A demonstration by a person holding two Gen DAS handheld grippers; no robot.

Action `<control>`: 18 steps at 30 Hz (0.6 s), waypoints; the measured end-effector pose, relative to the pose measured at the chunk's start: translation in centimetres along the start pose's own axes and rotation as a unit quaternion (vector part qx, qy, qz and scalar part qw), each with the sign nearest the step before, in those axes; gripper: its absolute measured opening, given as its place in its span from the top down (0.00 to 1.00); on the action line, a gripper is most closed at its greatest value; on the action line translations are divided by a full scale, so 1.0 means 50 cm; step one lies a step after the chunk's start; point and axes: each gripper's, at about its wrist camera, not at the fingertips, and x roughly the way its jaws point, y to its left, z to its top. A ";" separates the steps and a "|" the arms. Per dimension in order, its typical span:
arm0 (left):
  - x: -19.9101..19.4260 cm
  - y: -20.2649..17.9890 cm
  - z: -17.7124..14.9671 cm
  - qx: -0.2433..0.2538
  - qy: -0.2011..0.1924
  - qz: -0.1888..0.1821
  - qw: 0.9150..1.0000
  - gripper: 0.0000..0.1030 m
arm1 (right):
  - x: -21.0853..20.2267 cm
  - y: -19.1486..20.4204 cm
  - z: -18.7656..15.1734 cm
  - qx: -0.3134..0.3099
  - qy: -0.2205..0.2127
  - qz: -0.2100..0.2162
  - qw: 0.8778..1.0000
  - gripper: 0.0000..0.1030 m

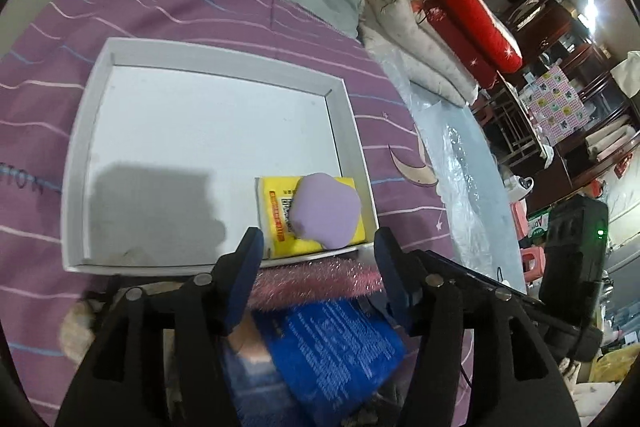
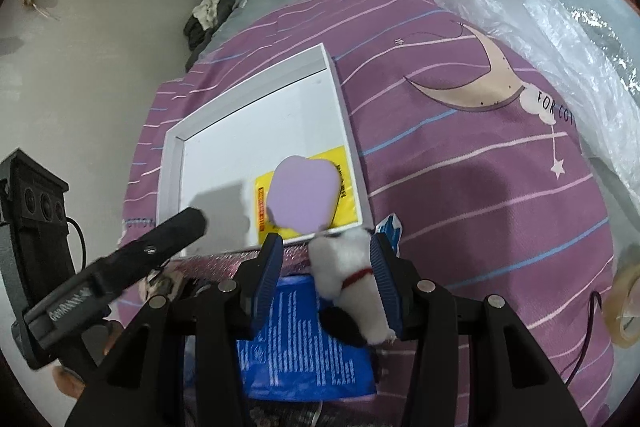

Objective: Organize soft objects
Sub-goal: 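Grasp the pink glitter scrub pad with the right gripper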

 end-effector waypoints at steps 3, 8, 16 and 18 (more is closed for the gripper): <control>-0.020 0.002 0.000 0.001 0.002 0.016 1.000 0.43 | -0.018 0.000 -0.003 0.000 -0.007 0.019 1.000 0.56; -0.034 0.013 -0.007 -0.008 0.011 0.031 0.999 0.43 | -0.040 0.010 -0.005 0.003 -0.018 0.058 0.998 0.56; -0.030 0.024 -0.007 -0.001 0.004 0.134 0.991 0.43 | -0.012 0.053 -0.010 -0.025 0.013 0.069 0.997 0.56; -0.030 0.037 -0.006 -0.008 0.009 0.142 0.990 0.43 | 0.006 0.059 -0.010 -0.017 0.030 0.067 0.997 0.56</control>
